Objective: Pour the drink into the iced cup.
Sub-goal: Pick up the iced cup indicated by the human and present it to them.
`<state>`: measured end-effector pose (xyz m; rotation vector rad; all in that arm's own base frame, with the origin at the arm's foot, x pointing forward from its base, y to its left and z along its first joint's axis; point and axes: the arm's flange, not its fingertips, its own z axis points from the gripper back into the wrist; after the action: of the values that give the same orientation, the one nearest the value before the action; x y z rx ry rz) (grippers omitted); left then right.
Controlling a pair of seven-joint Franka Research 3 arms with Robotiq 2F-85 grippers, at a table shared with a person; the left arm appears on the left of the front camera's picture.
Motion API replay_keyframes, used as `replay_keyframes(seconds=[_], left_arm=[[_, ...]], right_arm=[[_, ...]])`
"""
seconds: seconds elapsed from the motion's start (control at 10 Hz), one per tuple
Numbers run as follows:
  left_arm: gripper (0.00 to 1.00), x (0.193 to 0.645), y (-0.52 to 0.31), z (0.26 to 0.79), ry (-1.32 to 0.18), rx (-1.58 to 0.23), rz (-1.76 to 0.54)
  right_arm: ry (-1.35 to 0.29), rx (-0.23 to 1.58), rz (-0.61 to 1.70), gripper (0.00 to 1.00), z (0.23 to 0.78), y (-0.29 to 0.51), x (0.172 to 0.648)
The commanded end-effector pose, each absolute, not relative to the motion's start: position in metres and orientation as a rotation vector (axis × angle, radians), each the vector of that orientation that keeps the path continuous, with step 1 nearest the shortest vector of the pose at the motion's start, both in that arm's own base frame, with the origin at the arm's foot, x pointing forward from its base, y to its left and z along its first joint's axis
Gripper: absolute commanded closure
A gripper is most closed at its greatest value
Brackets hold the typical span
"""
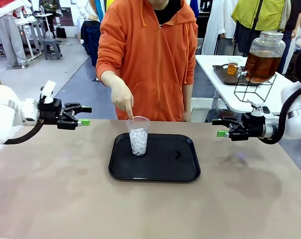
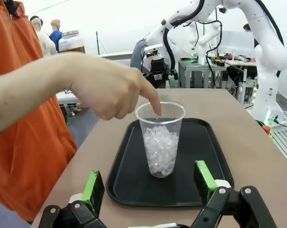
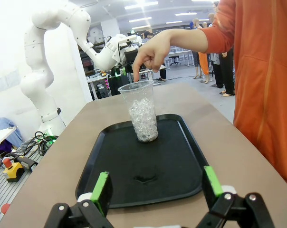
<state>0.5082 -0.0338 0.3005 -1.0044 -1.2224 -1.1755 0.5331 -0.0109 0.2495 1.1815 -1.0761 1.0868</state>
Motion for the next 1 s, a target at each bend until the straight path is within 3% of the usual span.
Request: replay_keyframes(seconds=[0.0,0.5,0.9], left_arm=[[0.0,0.527,-0.046,0.284,-1.201,-1.009,-1.203],[0.0,0.551,-0.086,0.245,-1.213,-0.962,-1.199],[0.0,0.551,-0.118,0.227,-1.18,-1.059,-1.214]], right_arm=[[-1.079,1.184,1.088,0.0,0.252,-0.009,0.534],[-1.079,1.184,1.088,0.0,0.252,-0.009,0.534],[-1.079,1.184,1.088,0.0,0.252,-0.009,0.534]])
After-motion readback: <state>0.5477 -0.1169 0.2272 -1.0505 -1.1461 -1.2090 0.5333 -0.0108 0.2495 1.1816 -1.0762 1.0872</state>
